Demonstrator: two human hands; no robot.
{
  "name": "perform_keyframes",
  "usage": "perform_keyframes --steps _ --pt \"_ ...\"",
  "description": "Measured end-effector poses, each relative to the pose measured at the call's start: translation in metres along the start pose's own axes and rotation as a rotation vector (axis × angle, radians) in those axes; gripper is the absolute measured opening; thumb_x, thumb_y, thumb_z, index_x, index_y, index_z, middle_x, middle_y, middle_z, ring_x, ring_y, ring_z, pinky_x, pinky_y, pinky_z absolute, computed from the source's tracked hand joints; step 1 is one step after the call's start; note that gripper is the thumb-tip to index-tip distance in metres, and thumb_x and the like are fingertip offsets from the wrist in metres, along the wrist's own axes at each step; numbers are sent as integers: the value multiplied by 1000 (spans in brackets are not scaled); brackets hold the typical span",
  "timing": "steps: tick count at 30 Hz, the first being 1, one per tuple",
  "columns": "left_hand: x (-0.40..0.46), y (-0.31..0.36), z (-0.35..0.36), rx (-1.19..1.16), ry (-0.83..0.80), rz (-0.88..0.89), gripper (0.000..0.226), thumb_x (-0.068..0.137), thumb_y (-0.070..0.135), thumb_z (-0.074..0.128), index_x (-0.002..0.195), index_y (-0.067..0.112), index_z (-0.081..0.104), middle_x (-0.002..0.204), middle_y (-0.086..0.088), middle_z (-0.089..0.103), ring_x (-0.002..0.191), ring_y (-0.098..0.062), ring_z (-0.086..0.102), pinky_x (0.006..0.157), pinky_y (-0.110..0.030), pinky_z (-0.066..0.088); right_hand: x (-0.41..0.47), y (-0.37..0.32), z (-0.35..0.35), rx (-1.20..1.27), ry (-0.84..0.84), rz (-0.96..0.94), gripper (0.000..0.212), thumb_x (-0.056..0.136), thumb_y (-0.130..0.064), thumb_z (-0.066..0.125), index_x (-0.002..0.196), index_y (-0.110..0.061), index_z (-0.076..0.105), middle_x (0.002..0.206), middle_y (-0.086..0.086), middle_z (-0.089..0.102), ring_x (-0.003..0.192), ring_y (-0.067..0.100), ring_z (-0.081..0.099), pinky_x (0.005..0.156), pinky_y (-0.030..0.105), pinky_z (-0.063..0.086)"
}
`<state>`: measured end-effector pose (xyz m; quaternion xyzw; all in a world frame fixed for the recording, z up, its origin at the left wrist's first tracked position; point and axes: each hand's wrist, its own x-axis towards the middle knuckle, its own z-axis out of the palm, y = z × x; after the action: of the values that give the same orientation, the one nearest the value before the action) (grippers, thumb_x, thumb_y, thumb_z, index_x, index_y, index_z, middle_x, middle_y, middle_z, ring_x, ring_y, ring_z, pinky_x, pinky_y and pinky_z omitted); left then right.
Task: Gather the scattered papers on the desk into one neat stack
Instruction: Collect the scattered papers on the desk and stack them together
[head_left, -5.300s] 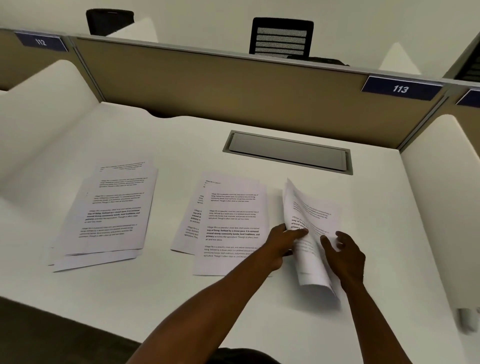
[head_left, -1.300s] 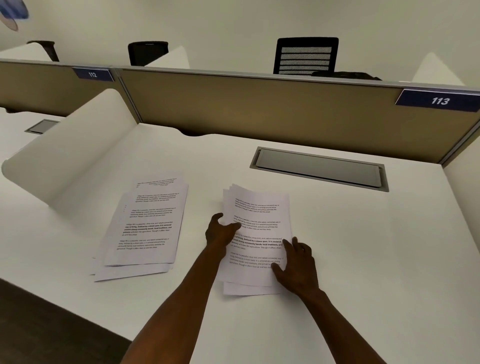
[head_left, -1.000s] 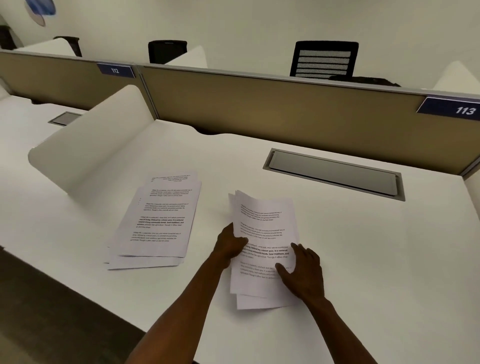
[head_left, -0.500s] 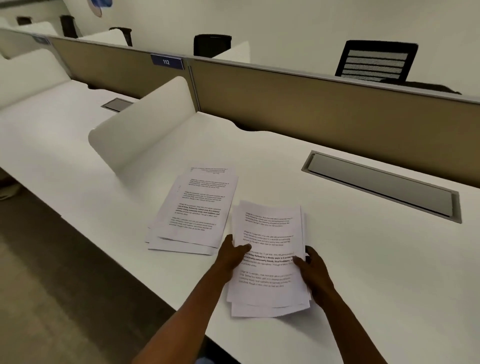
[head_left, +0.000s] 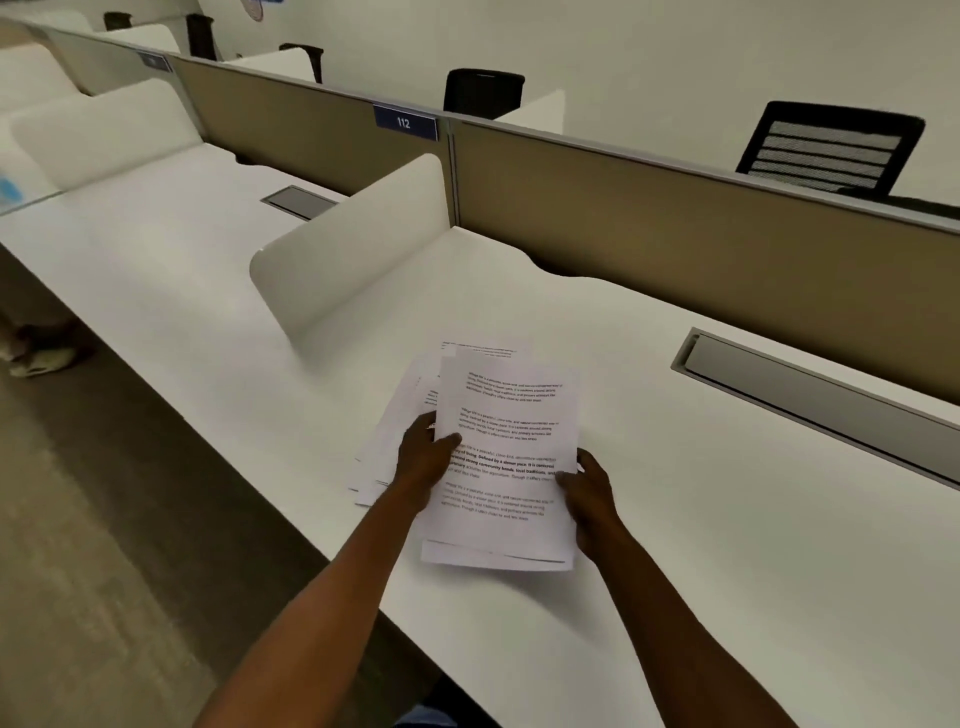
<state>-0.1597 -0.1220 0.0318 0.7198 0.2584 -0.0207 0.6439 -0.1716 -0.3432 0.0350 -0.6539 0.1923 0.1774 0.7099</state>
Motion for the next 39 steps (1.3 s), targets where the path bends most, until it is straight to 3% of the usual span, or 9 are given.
perform_keyframes --steps 9,12,14,17,22,27,31,35,39 --pt "58 18 -32 113 -78 -67 48 88 -1 60 134 13 55 118 -13 67 98 -30 70 86 -49 59 35 -4 71 -154 121 -3 45 85 -8 48 128 -18 55 120 0 62 104 22 60 99 41 51" --pt "65 20 -30 134 -45 -36 50 89 0 60 136 16 53 123 -11 65 97 -24 68 82 -39 60 44 -8 84 -291 174 -21 47 85 -9 51 132 -14 50 124 3 58 109 26 57 100 40 48" --pt "72 16 -30 229 22 -7 58 89 9 64 143 16 45 139 -11 55 114 -26 60 93 -35 52 53 -7 89 -417 190 -28 54 83 -22 58 135 -10 47 132 10 56 117 30 54 103 43 46" --pt "88 5 -33 605 109 -77 83 86 43 66 153 15 25 155 -18 31 144 -36 27 117 -47 29 61 -9 94 -506 179 -19 63 82 -31 66 136 -7 44 133 13 55 121 31 53 104 43 45" --pt "95 -5 -31 848 153 -109 92 82 64 59 150 15 23 149 -22 29 137 -40 27 110 -51 30 73 -17 97 -381 157 50 69 85 -27 69 142 -5 37 139 9 51 127 29 49 101 28 39" --pt "100 -6 -37 763 200 -65 87 84 57 61 149 12 24 146 -20 36 134 -39 33 108 -50 33 89 -22 99 -131 182 146 77 84 -23 72 147 -5 31 147 14 42 132 30 44 103 33 37" --pt "106 -5 -44 604 216 -96 88 85 50 65 152 12 23 147 -21 39 136 -39 38 112 -50 33 109 -20 98 -56 193 192 87 59 -36 83 133 -2 51 135 14 57 120 33 55 105 44 45" --pt "108 -4 -43 466 178 -133 88 84 48 68 151 8 28 147 -19 45 136 -36 43 113 -47 38 110 -27 94 -80 176 184 45 73 -12 81 114 0 66 109 11 67 99 28 60 93 37 50" --pt "105 -5 -38 450 127 -136 78 85 45 68 146 7 39 148 -15 47 137 -32 43 113 -42 38 110 -26 95 -203 175 76 42 78 -1 65 119 -8 61 117 13 67 102 30 63 95 44 53"
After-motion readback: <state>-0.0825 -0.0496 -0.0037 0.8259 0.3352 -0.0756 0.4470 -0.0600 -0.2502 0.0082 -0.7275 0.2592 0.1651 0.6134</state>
